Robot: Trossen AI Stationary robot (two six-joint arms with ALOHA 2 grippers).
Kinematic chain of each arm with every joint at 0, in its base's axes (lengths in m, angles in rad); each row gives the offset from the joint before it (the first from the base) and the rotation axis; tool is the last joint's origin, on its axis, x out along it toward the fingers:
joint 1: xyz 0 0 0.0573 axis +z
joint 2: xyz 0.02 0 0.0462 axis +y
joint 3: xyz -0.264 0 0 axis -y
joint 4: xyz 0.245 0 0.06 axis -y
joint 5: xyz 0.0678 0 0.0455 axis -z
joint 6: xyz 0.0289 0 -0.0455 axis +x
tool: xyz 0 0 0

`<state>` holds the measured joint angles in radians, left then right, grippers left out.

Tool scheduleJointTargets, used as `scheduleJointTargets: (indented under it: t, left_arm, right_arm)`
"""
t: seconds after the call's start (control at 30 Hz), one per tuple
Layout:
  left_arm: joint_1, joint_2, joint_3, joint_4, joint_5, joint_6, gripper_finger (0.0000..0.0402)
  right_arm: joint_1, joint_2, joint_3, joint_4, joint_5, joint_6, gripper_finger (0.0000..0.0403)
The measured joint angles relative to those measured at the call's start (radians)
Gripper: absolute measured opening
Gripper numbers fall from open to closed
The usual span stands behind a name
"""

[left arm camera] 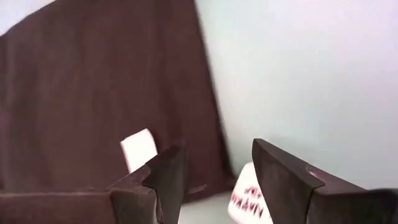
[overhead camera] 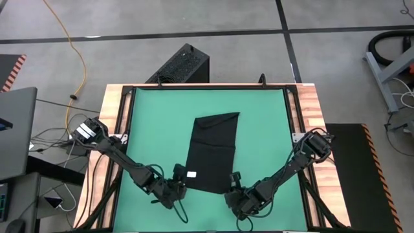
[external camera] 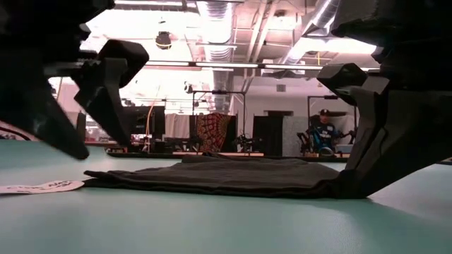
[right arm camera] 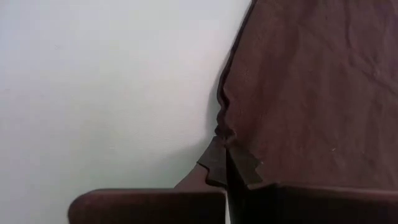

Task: Roll towel into tight, uniform cylinder
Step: Roll the black towel

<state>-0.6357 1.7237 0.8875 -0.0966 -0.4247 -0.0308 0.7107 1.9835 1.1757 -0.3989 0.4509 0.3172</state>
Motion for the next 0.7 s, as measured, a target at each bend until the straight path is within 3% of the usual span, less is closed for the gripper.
scheduleJointTargets:
  t: [0.23, 0.43, 0.7]
  left_arm:
    - [0.002, 0.096, 0.003, 0.007, -0.038, 0.021, 0.0175]
    - [0.024, 0.121, 0.009, -0.090, 0.008, -0.129, 0.0163]
    - [0.085, 0.119, 0.010, -0.115, 0.144, -0.208, 0.0054]
  right_arm:
    - [0.000, 0.000, -0.001, 0.009, -0.003, 0.000, 0.0009]
    - [0.001, 0.000, -0.001, 0.007, -0.011, 0.007, 0.0009]
    - [0.002, 0.000, -0.001, 0.011, -0.011, 0.009, 0.0010]
